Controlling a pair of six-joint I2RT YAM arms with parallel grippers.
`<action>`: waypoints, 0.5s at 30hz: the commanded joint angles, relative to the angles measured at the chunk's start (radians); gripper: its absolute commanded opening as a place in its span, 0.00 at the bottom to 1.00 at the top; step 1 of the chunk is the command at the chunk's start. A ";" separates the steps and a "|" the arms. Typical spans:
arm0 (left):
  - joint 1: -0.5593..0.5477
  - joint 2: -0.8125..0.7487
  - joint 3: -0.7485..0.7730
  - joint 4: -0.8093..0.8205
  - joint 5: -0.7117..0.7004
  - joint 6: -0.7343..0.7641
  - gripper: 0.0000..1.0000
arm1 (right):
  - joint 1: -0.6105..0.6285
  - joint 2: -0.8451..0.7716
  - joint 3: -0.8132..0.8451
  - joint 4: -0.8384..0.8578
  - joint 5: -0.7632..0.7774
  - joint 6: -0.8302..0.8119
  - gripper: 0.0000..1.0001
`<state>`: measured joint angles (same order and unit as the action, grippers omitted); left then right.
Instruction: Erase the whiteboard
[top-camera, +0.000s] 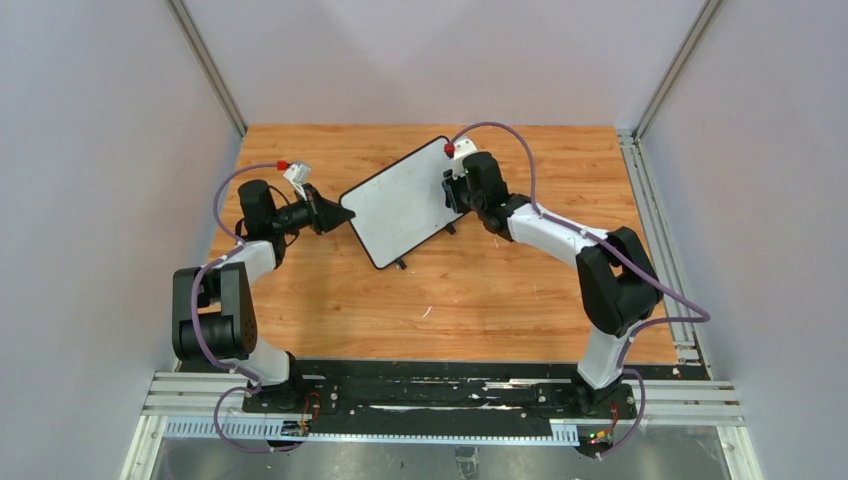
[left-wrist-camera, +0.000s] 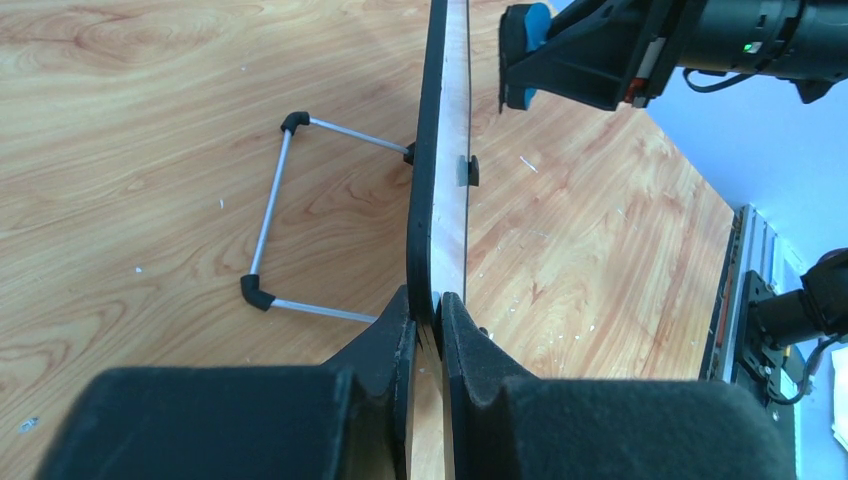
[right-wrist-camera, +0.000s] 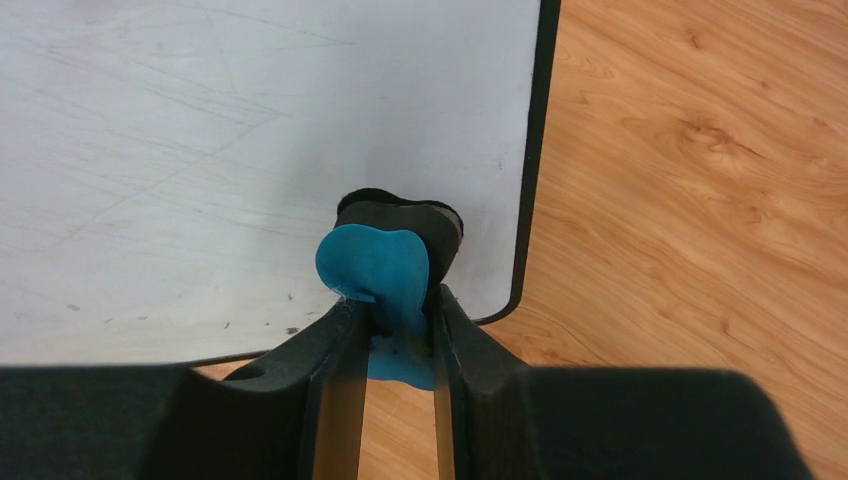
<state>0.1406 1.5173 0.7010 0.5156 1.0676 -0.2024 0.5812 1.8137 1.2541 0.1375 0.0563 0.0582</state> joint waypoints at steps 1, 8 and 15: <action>-0.006 0.028 -0.005 -0.062 -0.015 0.104 0.00 | -0.003 -0.088 -0.028 -0.031 0.036 0.005 0.01; -0.007 0.031 -0.005 -0.069 -0.020 0.110 0.00 | -0.003 -0.195 -0.064 -0.129 0.077 0.006 0.01; -0.007 0.042 0.002 -0.080 -0.022 0.112 0.08 | -0.004 -0.249 -0.114 -0.132 0.102 0.017 0.01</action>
<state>0.1406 1.5223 0.7055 0.5106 1.0683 -0.2012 0.5812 1.5887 1.1713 0.0284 0.1249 0.0593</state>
